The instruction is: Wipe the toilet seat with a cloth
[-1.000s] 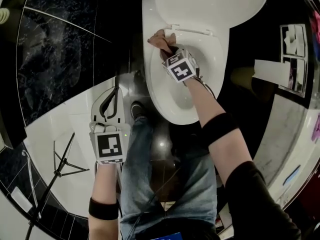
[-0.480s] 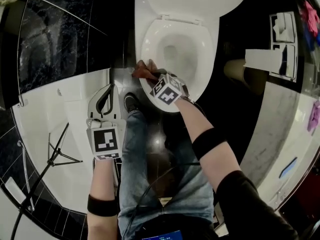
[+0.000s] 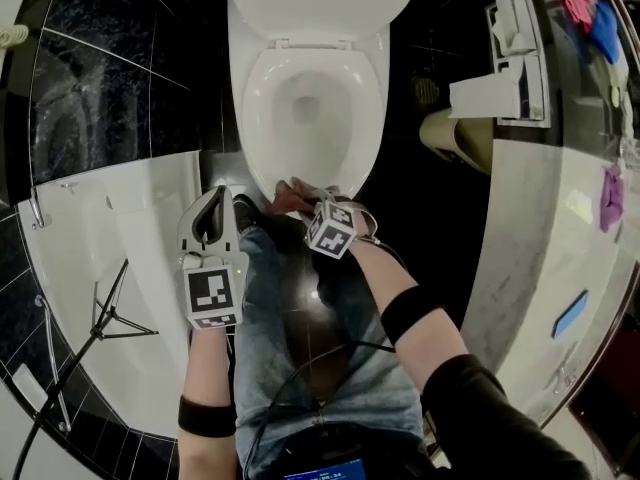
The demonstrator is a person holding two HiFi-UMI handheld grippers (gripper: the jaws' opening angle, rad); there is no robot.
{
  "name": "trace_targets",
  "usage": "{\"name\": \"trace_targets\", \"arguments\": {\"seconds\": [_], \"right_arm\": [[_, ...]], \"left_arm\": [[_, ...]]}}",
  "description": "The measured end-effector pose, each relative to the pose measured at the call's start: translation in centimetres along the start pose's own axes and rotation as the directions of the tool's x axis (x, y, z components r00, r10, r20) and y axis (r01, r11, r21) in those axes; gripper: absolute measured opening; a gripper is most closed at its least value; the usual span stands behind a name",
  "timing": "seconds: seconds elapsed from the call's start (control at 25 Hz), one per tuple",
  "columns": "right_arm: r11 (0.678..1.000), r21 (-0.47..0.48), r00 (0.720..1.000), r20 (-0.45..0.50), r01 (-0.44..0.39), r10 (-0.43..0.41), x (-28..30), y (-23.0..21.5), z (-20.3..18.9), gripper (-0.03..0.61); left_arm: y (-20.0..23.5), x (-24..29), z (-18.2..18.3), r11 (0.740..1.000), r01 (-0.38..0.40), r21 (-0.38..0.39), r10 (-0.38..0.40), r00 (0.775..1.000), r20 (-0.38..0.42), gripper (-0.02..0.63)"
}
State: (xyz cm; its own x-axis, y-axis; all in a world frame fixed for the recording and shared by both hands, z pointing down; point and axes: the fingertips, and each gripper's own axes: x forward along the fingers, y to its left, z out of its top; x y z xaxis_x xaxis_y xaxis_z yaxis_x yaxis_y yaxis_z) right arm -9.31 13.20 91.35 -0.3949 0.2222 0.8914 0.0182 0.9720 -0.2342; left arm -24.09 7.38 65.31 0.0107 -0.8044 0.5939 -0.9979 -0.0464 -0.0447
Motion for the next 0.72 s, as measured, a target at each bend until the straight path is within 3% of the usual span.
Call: {"name": "trace_targets", "arguments": {"seconds": [0.28,0.44,0.72], "right_arm": [[1.0,0.003,1.0,-0.027,0.012,-0.012,-1.5,0.1,-3.3,0.104],[0.995,0.095,0.999,-0.046,0.005,-0.001,-2.3,-0.1,-3.9,0.104],[0.975,0.204,0.983,0.141,0.085,-0.115,-12.0,-0.8,0.9,0.106]], "left_arm": [[-2.4,0.4,1.4,1.0,0.014,0.012,-0.014,1.0,-0.001,0.0],[-3.3,0.6,2.3,0.999,0.03,0.031,-0.03,1.0,0.0,0.0],[-3.5,-2.1,6.2,0.999,0.041,0.004,-0.041,0.999,0.01,0.0]]}}
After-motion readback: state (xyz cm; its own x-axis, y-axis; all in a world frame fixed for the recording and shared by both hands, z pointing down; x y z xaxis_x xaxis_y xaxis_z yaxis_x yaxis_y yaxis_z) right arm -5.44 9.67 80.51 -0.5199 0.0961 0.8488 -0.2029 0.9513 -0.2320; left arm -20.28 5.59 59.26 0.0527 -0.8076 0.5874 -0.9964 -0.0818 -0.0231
